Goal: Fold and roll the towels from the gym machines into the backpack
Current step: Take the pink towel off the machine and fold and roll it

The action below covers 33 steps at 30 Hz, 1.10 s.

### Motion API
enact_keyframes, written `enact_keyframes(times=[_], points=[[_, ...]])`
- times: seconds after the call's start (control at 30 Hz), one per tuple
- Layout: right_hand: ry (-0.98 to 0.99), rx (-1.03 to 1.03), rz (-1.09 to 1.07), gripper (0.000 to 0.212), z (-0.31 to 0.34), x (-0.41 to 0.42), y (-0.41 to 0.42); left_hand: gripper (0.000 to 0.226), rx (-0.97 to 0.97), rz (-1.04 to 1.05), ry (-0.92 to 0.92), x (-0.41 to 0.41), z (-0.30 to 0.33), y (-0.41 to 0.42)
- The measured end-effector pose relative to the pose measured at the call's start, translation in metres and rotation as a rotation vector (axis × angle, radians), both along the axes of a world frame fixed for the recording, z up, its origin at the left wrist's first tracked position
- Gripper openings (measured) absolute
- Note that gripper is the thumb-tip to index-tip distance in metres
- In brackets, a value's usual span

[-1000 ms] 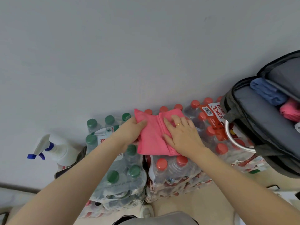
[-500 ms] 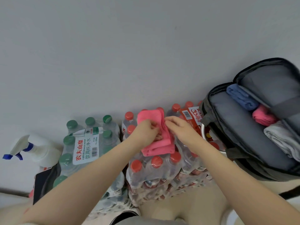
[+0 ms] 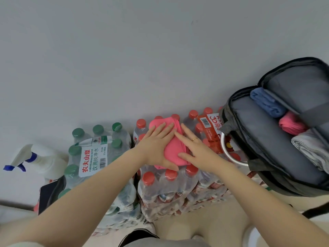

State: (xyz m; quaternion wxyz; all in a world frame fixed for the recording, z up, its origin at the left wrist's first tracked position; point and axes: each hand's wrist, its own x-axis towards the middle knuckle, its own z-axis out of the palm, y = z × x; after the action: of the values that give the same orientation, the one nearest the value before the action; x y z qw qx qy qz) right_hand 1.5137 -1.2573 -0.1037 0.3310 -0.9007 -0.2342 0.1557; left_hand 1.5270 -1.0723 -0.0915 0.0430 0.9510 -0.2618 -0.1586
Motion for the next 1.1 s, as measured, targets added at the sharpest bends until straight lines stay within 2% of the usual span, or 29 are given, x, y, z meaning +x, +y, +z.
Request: enact_keyframes(times=[0.1,0.17,0.23,0.3,0.37,0.4,0.5,0.6,0.73,0.83,0.87,0.97,1.07,1.1], points=[[-0.014,-0.037,-0.041,0.062,0.001,-0.001,-0.003,0.132,-0.051,-0.004,0.043,0.004,-0.001,-0.003],[-0.231,-0.139,-0.037,0.05,0.007,-0.006,0.001,0.134,-0.156,0.008,0.168,0.008,0.004,0.002],[-0.495,-0.245,0.071,0.037,0.012,-0.012,0.009,0.121,-0.385,0.061,0.366,0.014,0.015,0.016],[-0.533,-0.307,0.166,0.043,0.013,-0.021,0.012,0.104,-0.55,0.047,0.464,0.02,0.022,0.036],[-0.49,-0.341,0.198,0.053,0.011,-0.027,0.009,0.099,-0.522,-0.044,0.439,0.025,0.021,0.051],[-0.452,-0.331,0.179,0.056,0.011,-0.029,0.008,0.104,-0.458,-0.091,0.408,0.026,0.016,0.055],[-0.457,-0.345,0.109,0.05,0.013,-0.027,0.018,0.129,-0.271,-0.258,0.285,0.025,-0.001,0.051],[-0.502,-0.391,0.067,0.042,0.012,-0.022,0.032,0.128,-0.242,-0.292,0.221,0.03,-0.012,0.048],[-0.399,-0.312,0.016,0.041,0.012,-0.02,0.03,0.126,-0.204,-0.309,0.162,0.033,-0.01,0.048],[-0.279,-0.119,-0.111,0.028,0.026,-0.016,0.026,0.101,-0.271,-0.282,0.167,0.035,0.002,0.041],[-0.237,-0.008,-0.197,0.023,0.034,-0.015,0.024,0.091,-0.354,-0.283,0.159,0.036,0.007,0.038],[-0.189,0.279,-0.419,0.027,0.061,-0.015,0.013,0.055,-0.713,-0.164,0.173,0.031,0.031,0.02],[-0.226,0.518,-0.517,0.021,0.088,-0.025,-0.006,0.046,-1.01,-0.045,0.207,0.02,0.059,-0.008],[-0.213,0.587,-0.51,0.029,0.097,-0.029,-0.015,0.044,-1.116,-0.028,0.254,0.018,0.065,-0.019]])
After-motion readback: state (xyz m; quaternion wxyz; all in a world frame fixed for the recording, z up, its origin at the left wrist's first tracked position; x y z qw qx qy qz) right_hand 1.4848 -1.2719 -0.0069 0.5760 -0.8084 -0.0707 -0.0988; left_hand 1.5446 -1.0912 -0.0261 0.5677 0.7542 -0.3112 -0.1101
